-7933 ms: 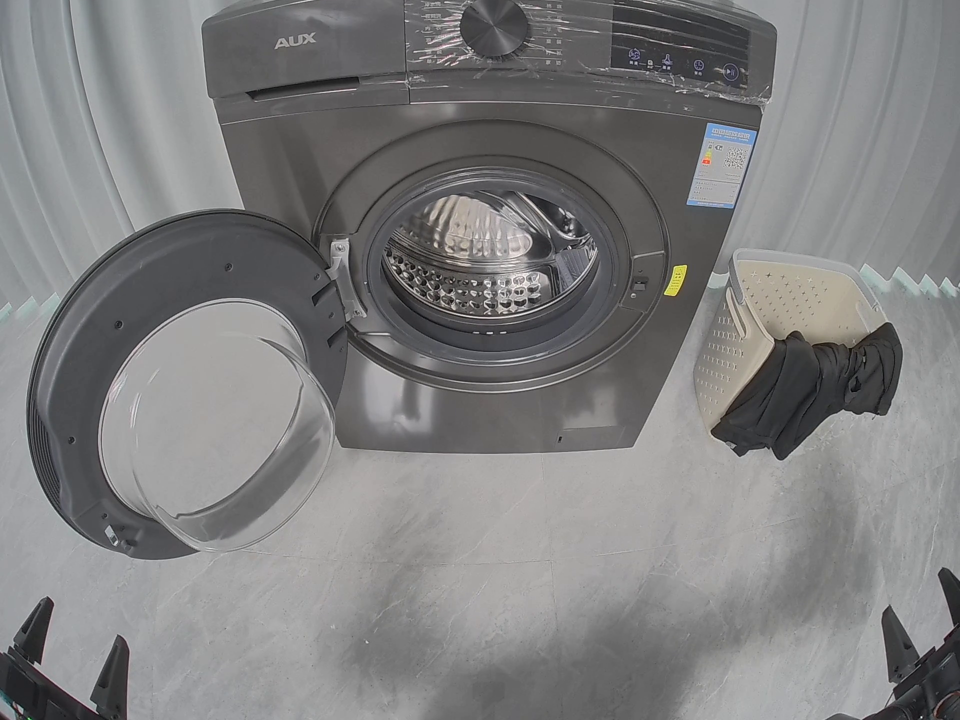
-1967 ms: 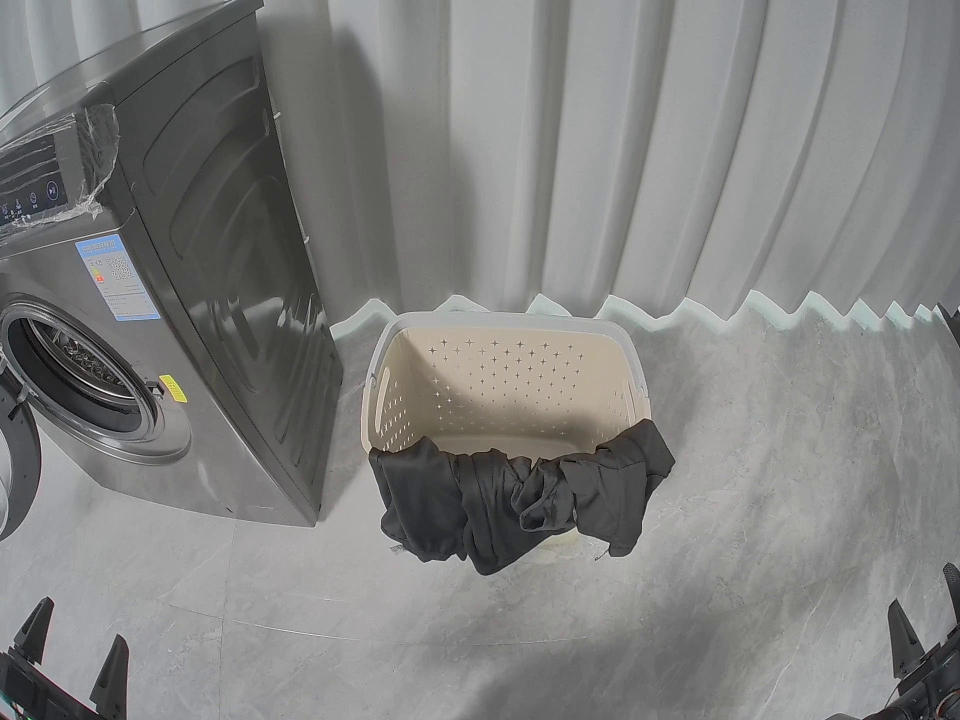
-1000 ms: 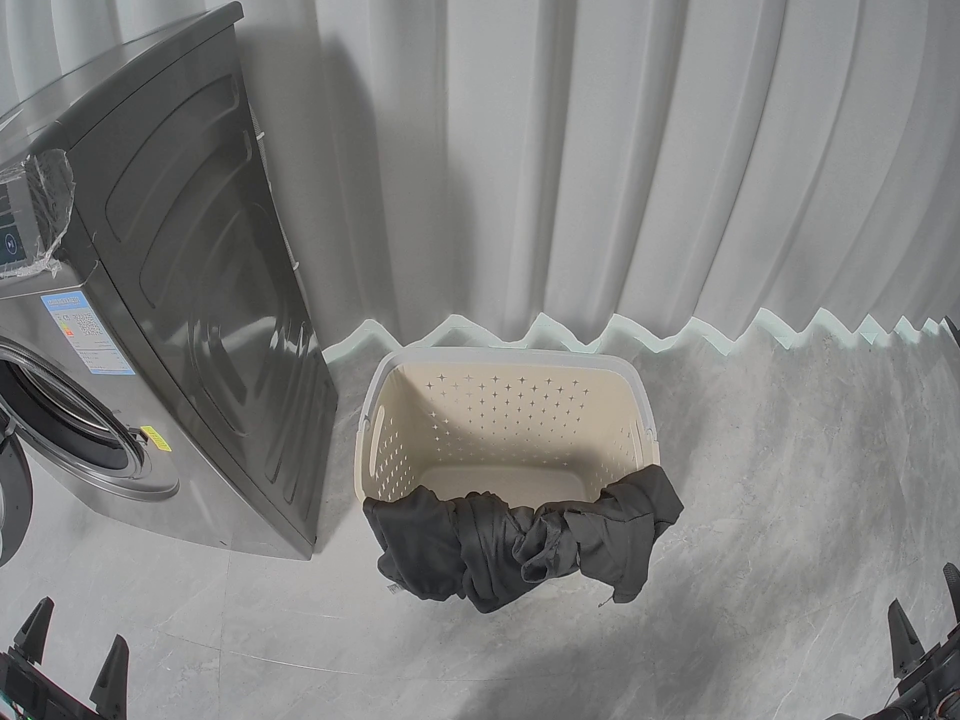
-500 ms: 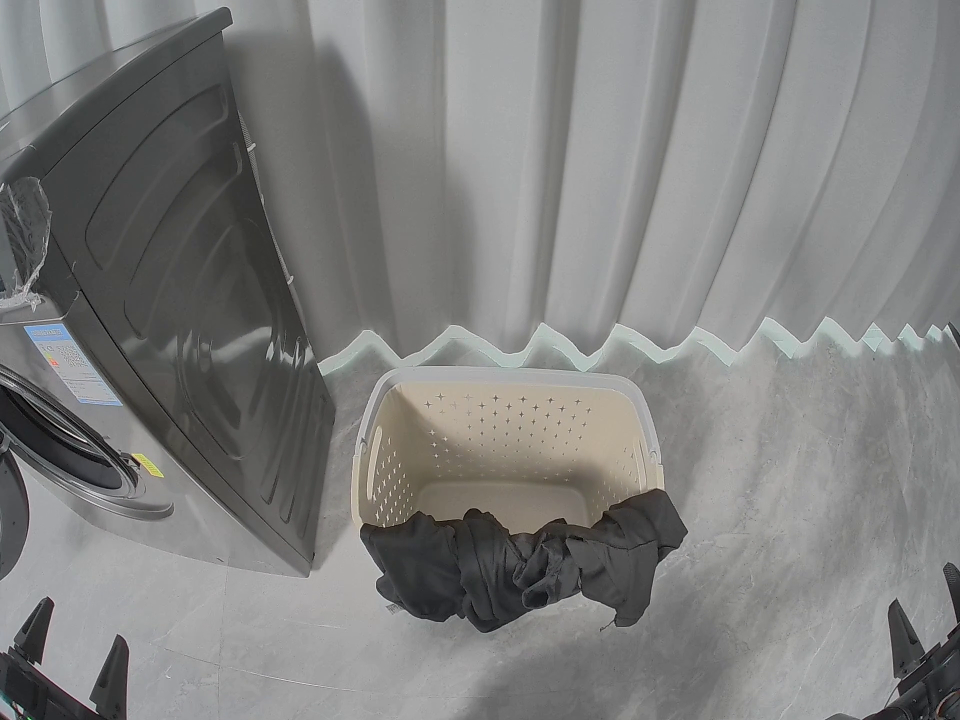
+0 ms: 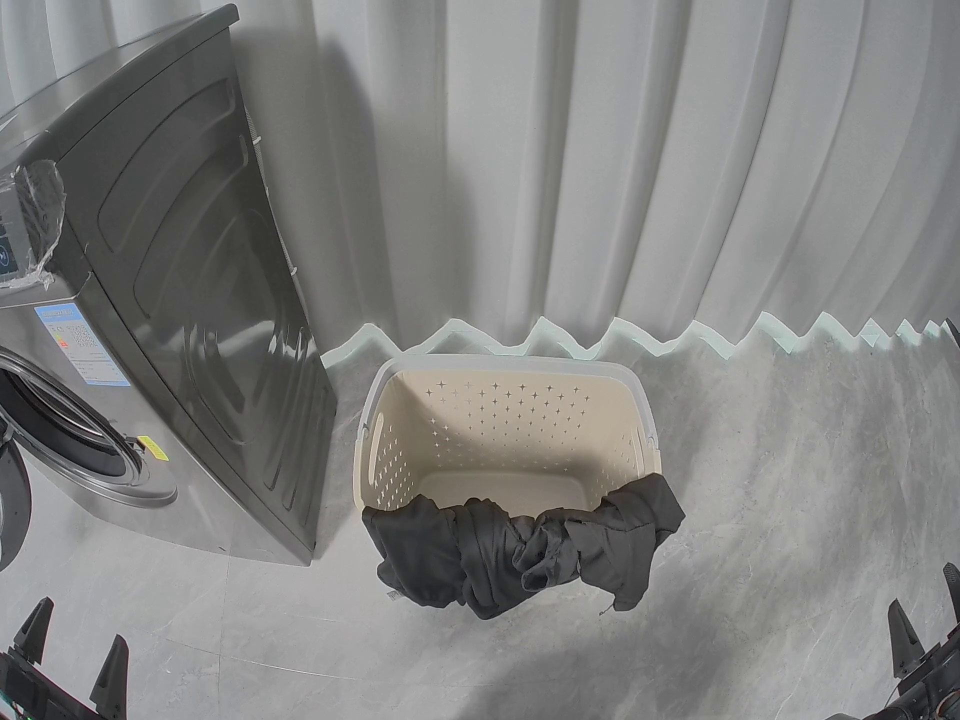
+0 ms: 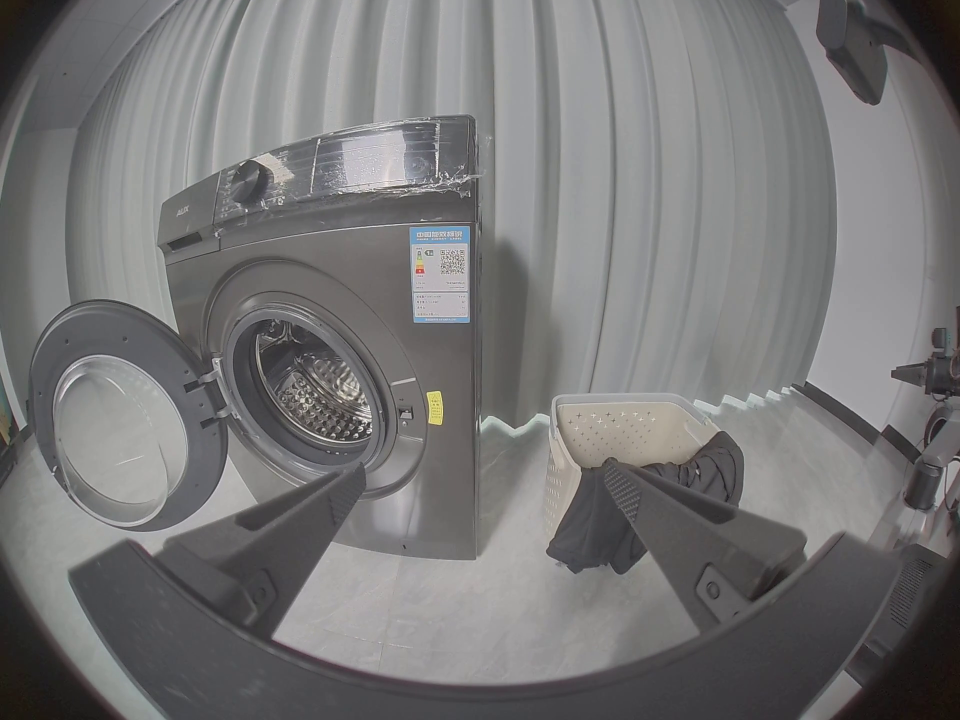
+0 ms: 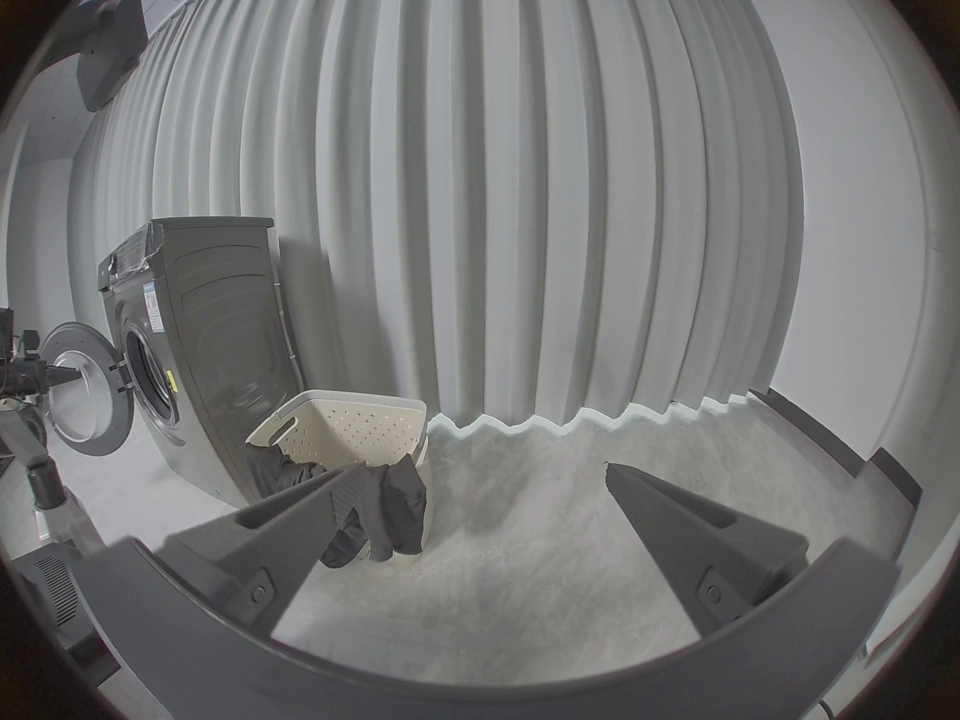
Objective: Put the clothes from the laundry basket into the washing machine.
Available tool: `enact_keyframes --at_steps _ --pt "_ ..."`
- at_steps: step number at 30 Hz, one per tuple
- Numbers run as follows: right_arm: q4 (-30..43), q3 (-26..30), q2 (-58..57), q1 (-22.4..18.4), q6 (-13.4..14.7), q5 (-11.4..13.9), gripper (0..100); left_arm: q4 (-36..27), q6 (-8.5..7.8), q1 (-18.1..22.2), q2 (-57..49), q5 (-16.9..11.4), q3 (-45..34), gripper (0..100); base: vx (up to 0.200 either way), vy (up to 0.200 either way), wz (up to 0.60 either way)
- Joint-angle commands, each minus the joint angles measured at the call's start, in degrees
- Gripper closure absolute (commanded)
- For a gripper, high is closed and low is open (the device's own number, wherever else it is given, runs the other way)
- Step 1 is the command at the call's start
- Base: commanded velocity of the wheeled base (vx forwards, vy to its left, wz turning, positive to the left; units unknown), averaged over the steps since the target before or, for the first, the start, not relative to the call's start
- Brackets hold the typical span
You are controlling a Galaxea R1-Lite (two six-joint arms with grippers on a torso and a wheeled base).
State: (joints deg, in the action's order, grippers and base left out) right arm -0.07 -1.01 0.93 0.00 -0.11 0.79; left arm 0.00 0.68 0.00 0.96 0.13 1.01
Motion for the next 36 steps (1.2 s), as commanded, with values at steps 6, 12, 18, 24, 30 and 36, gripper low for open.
enact_keyframes --at_steps 6,12,18,24,30,36 --pt "0.1 1.0 -0.8 0.0 0.2 0.0 0 0.1 0.20 0.0 -0.9 0.0 -0.9 0 0.000 0.000 0.00" --pt "-2.2 -8.0 0.5 0.3 0.1 1.0 0 0.1 0.20 0.0 -0.9 -0.1 -0.9 0 0.000 0.000 0.00" --pt "-1.4 -14.0 18.6 2.7 0.2 5.0 0 0.1 0.02 0.0 -0.9 0.0 -0.9 0 0.000 0.000 0.00" --pt "-3.5 -15.2 38.2 5.3 0.2 6.3 0 0.1 0.20 -0.1 -0.9 0.0 -0.9 0 0.000 0.000 0.00" --pt "-15.0 -17.4 55.3 9.3 4.5 6.9 0 0.1 0.20 0.0 -0.9 -0.1 -0.9 0 0.000 0.000 0.00" --pt "-17.9 -18.2 62.3 13.7 5.4 5.8 0 0.1 0.20 0.0 -0.9 -0.1 -0.9 0 0.000 0.000 0.00"
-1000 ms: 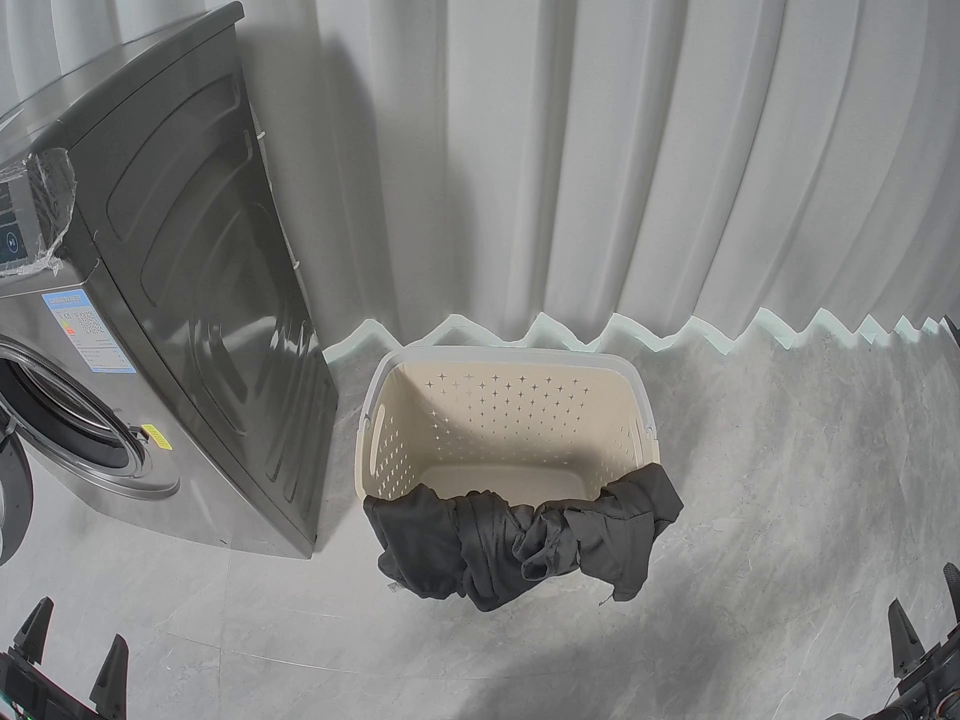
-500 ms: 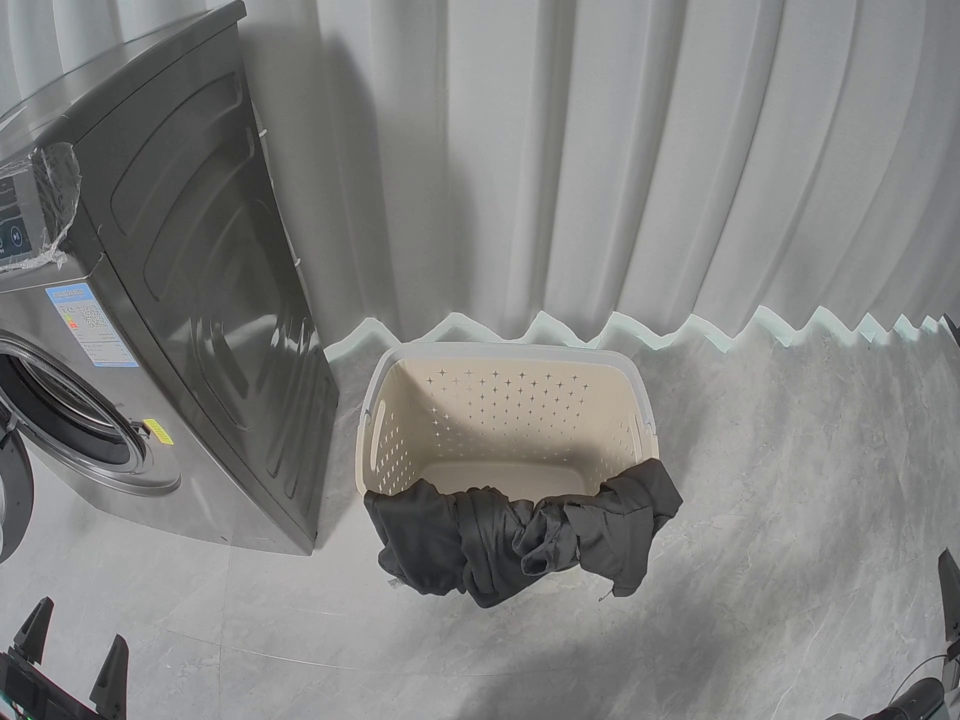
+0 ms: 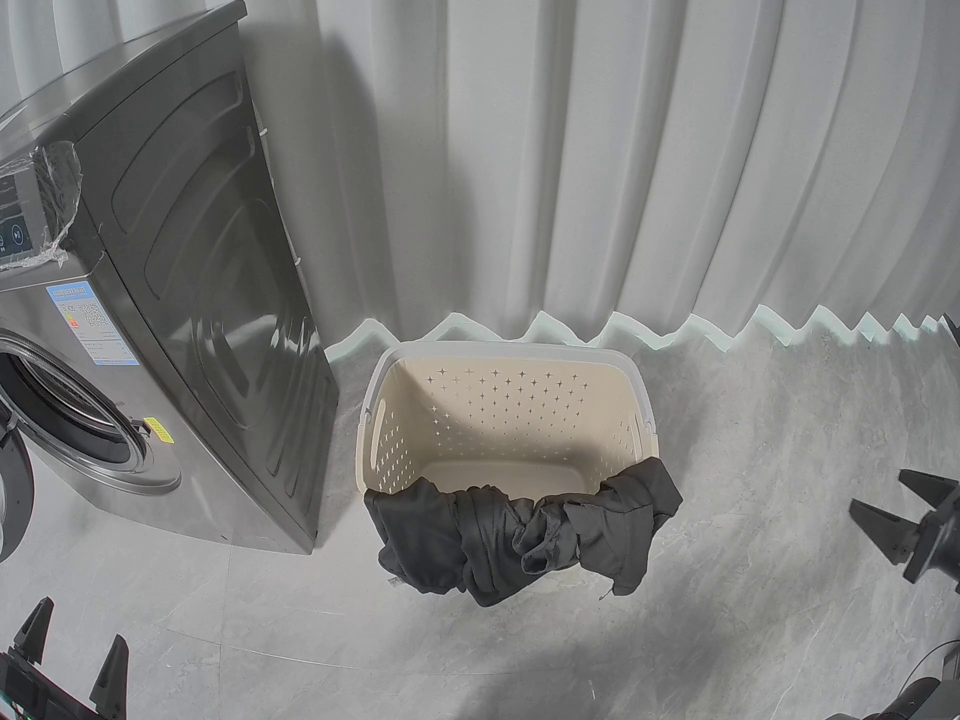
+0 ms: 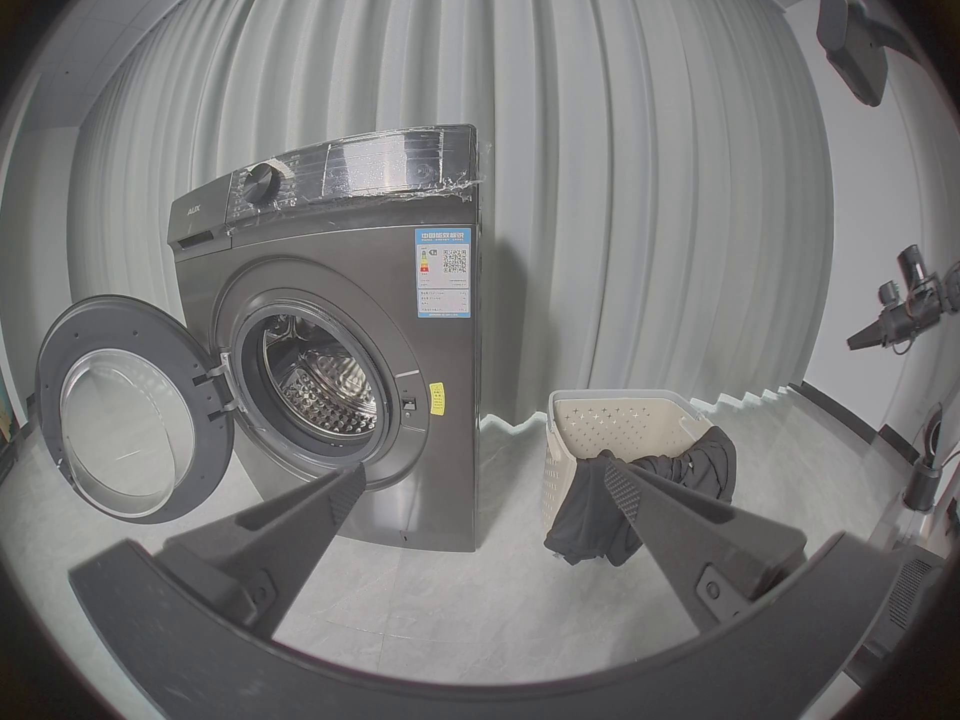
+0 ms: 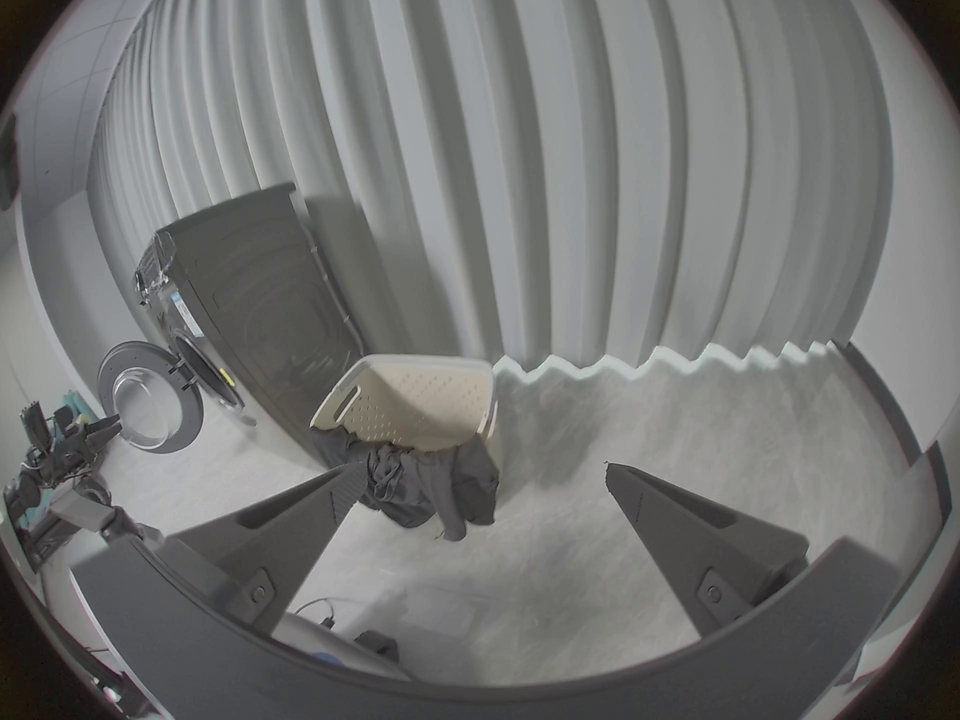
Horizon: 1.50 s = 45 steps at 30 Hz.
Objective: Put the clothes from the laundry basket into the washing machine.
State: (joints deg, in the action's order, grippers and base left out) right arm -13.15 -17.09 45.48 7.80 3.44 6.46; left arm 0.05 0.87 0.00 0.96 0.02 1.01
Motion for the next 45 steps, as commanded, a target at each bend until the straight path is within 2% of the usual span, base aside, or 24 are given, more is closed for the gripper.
enact_keyframes --at_steps 1,4,7,16,23,29,36,41,43,45 --pt "-4.8 -2.3 18.9 6.2 1.8 -0.2 0 0.0 0.10 0.0 -0.9 -0.1 -0.9 0 0.000 0.000 0.00" --pt "-4.9 -2.5 20.8 6.5 1.6 -1.0 0 0.0 0.10 0.0 -0.9 -0.1 -0.9 0 0.000 0.000 0.00" --pt "-4.8 -3.2 24.3 8.2 1.8 -2.6 0 0.0 0.10 0.0 -0.9 -0.1 -0.9 0 0.000 0.000 0.00" --pt "-5.0 -5.0 34.0 9.5 2.1 -6.7 0 0.0 0.10 0.0 -0.9 -0.2 -0.9 0 0.000 0.000 0.00" --pt "-5.0 -6.3 38.1 9.7 4.5 -6.9 0 0.0 0.10 0.0 -0.9 -0.2 -0.9 0 0.000 0.000 0.00" --pt "-5.4 -6.8 40.8 9.6 4.7 -6.8 0 0.0 0.19 0.0 -0.9 -0.3 -0.9 0 0.000 0.000 0.00" --pt "-5.7 -8.7 44.4 10.4 6.7 -6.8 0 0.0 0.10 0.0 -0.8 -0.3 -0.9 0 0.000 0.000 0.00" --pt "-5.7 -9.8 47.5 10.2 6.7 -7.0 0 0.0 0.10 0.0 -0.9 -0.3 -0.9 0 0.000 0.000 0.00" --pt "-5.7 -10.2 48.0 10.3 6.7 -7.3 0 0.0 0.10 0.0 -0.8 -0.2 -0.9 0 0.000 0.000 0.00" --pt "-5.7 -11.6 50.5 10.5 6.8 -8.6 0 0.0 0.10 0.0 -0.8 -0.2 -0.9 0 0.000 0.000 0.00"
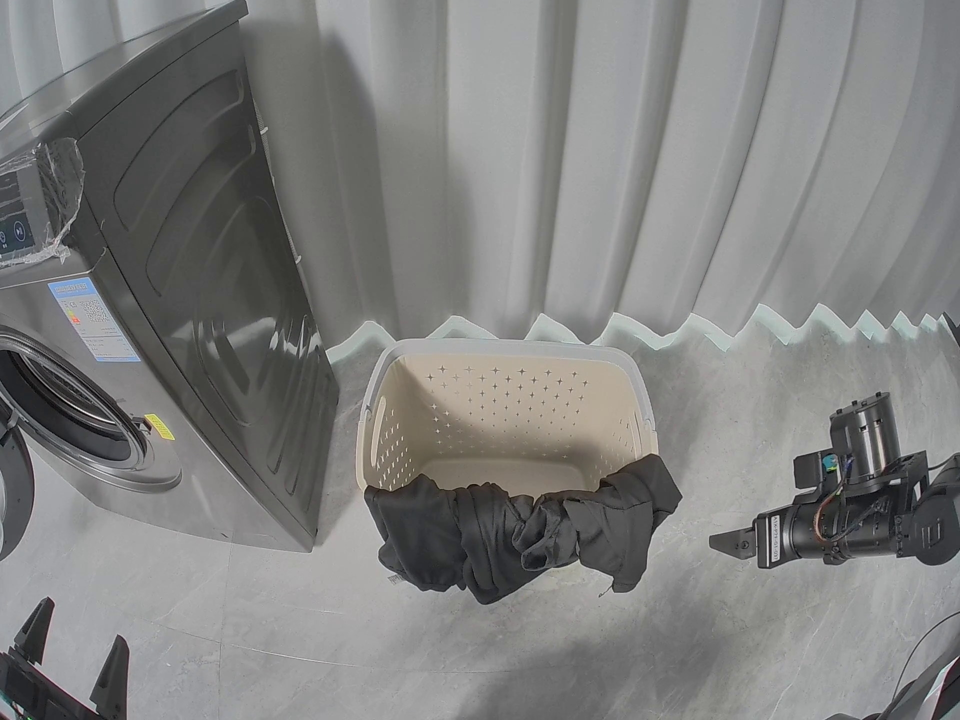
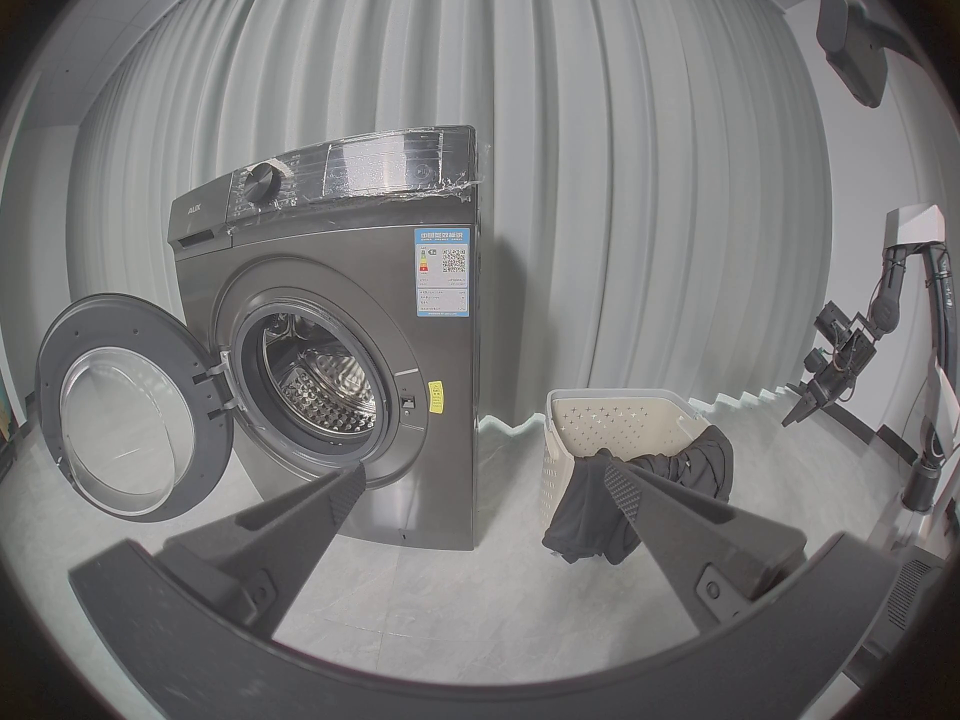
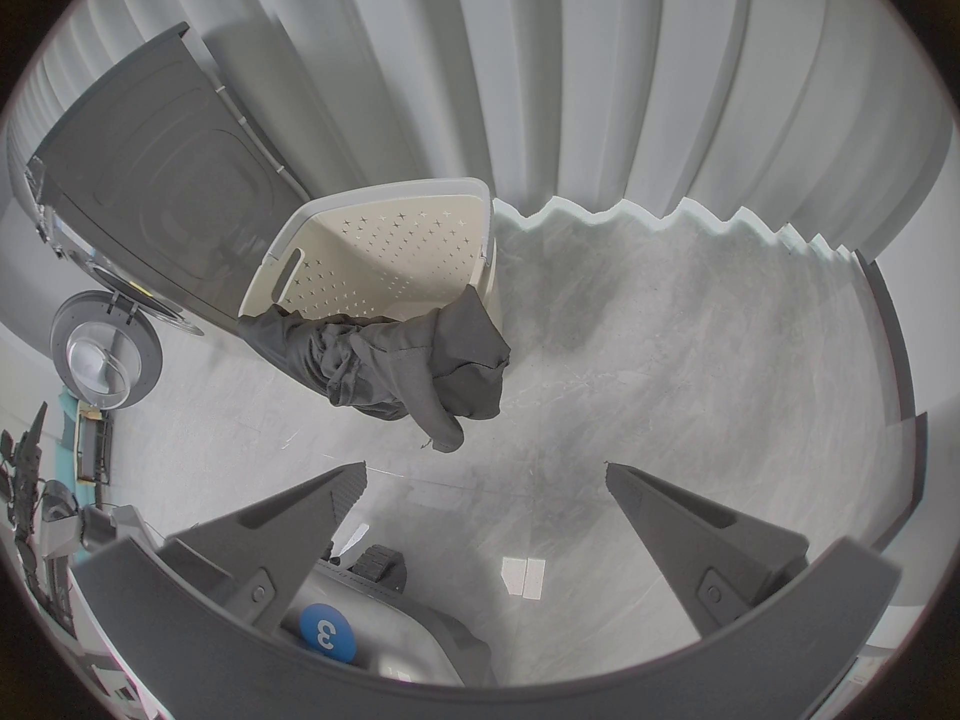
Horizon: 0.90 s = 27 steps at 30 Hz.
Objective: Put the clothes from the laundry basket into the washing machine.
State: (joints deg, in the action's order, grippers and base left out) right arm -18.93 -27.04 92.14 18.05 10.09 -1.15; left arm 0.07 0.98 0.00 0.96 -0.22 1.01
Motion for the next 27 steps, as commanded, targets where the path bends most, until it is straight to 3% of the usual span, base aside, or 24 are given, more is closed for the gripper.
enact_keyframes --at_steps 1,11,16,23,27 --pt "0.0 -2.1 4.8 0.7 0.2 -0.9 0 0.0 -0.01 0.0 -0.8 0.0 -0.9 0 0.000 0.000 0.00" --pt "0.0 -8.7 13.5 8.5 5.2 -1.4 0 0.0 -0.10 0.0 -0.9 0.2 -0.9 0 0.000 0.000 0.00" --pt "-0.1 -11.3 17.9 9.3 5.5 -4.0 0 0.0 -0.10 0.0 -0.9 0.3 -0.9 0 0.000 0.000 0.00" --pt "-0.1 -15.2 23.4 9.7 6.0 -4.0 0 0.0 -0.18 0.0 -0.9 0.3 -0.9 0 0.000 0.000 0.00" --pt "-0.1 -17.5 27.0 10.2 8.3 -4.3 0 0.0 -0.18 0.0 -0.9 0.3 -0.9 0 0.000 0.000 0.00"
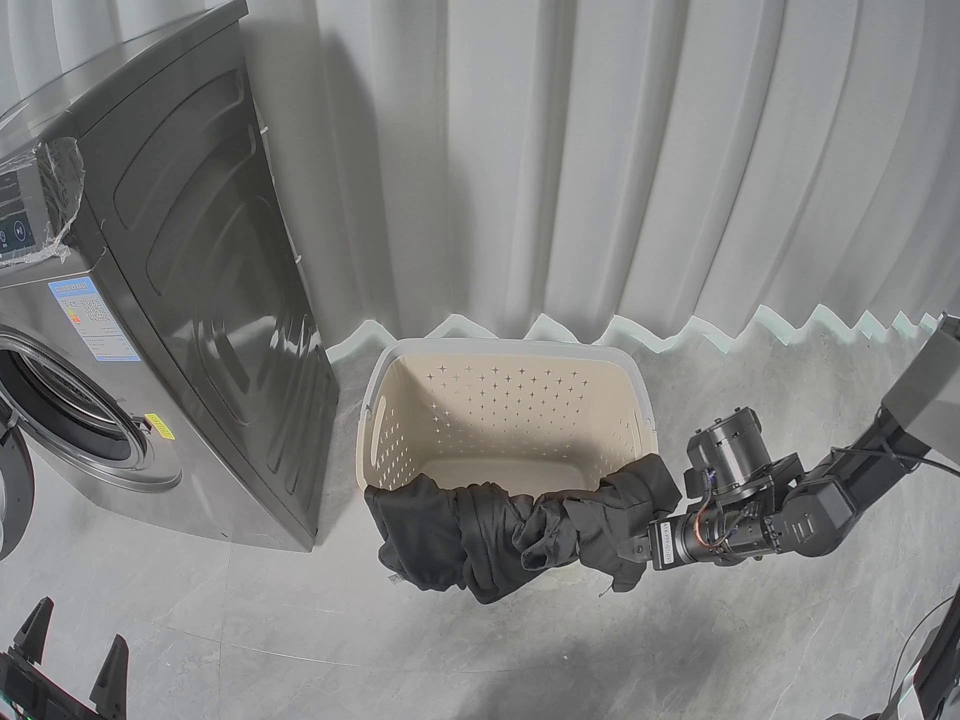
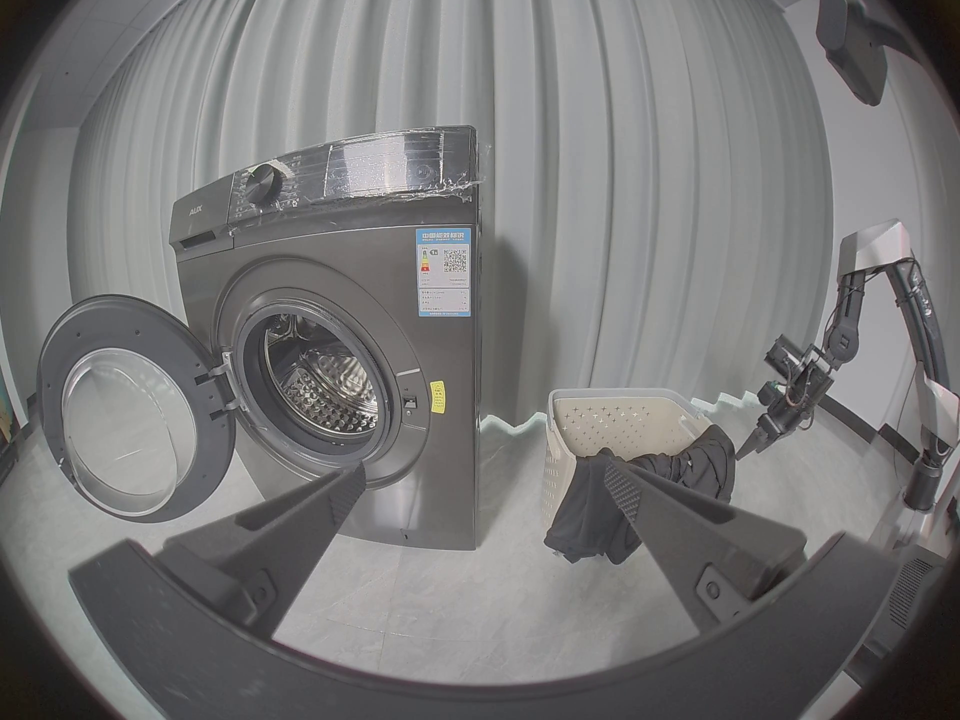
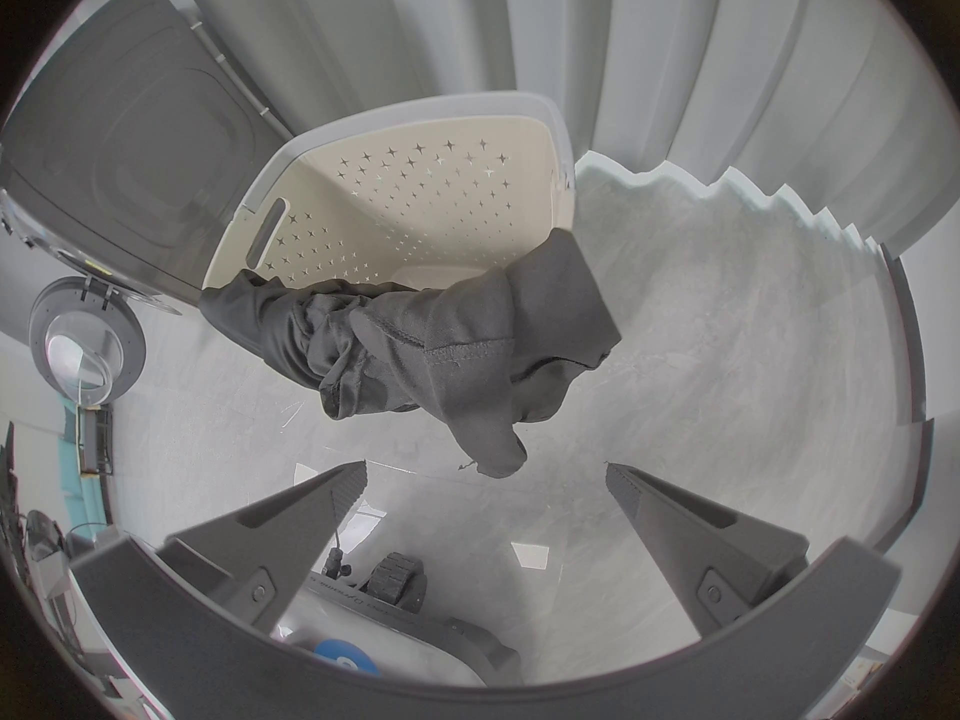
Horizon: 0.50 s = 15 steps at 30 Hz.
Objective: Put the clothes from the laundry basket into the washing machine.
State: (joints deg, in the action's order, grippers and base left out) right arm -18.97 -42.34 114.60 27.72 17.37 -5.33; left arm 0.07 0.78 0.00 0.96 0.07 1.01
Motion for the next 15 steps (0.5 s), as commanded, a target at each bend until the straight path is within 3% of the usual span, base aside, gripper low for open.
enact_keyframes --at_steps 1,7,11,15 --pt "0.0 -3.1 5.3 0.6 1.3 -0.2 0 0.0 0.01 0.0 -0.9 0.0 -0.9 0 0.000 0.000 0.00" --pt "0.0 -5.7 8.1 0.6 2.0 -0.3 0 -0.1 0.01 0.0 -0.9 0.1 -0.9 0 0.000 0.000 0.00" --pt "0.0 -7.7 9.4 0.5 3.2 -2.3 0 -0.1 -0.08 0.0 -0.9 0.2 -0.9 0 0.000 0.000 0.00" --pt "0.0 -8.6 9.8 0.5 3.4 -2.5 0 -0.1 -0.08 0.0 -0.9 0.2 -0.9 0 0.000 0.000 0.00"
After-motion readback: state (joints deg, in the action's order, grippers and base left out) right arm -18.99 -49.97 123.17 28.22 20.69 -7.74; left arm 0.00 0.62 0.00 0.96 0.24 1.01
